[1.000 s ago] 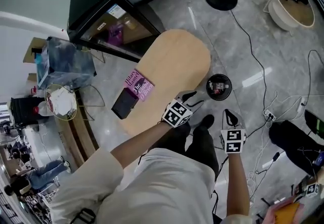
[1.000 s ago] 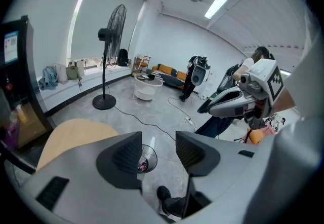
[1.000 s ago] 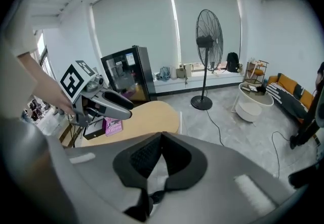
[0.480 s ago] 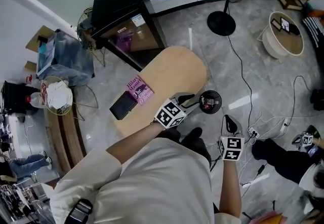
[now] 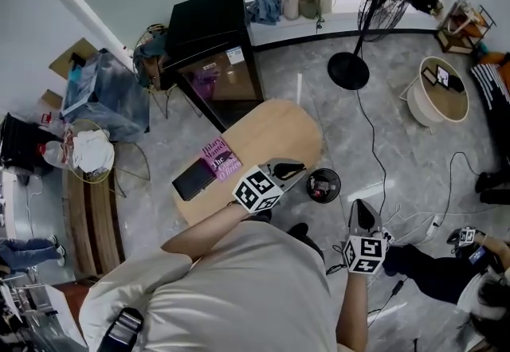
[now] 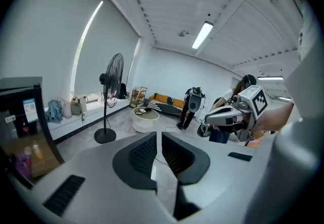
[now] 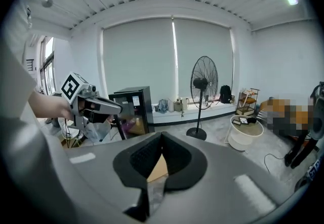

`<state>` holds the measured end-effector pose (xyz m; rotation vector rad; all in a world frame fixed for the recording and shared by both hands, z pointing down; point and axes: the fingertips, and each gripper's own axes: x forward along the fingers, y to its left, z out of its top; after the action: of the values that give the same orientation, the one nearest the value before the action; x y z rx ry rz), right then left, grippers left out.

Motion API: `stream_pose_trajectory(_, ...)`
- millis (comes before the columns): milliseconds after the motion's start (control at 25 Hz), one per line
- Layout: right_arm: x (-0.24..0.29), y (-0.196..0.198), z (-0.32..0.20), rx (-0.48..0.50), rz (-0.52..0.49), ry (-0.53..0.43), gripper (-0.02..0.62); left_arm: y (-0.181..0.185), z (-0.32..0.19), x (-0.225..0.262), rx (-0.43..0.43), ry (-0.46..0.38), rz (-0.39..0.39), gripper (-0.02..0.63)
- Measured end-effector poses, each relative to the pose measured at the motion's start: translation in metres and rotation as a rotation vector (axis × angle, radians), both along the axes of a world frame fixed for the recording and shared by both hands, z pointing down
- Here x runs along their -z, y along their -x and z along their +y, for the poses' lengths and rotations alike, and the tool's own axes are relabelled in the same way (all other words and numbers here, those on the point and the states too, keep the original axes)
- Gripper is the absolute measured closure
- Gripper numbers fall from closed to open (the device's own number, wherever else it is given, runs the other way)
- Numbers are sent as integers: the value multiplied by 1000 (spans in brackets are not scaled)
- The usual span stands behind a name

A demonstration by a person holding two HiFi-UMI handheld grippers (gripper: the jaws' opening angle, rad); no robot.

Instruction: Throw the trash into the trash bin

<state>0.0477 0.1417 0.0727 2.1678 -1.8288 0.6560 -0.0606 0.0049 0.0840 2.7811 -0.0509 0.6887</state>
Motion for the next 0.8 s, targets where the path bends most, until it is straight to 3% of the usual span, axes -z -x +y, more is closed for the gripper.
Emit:
stream_pose_trajectory(200,34,-14,-2,-32,37,-41,584,2,-12,35,-22,-50,42,579)
stream_pose_trajectory(440,75,-33,-11,-55,95,-111,584,2,-31,63,12,-75,104,598)
stream_pose_trajectory(800,102,-46,-21,-57,153,-160,584,-14,-42,93,-1,-110,180,600)
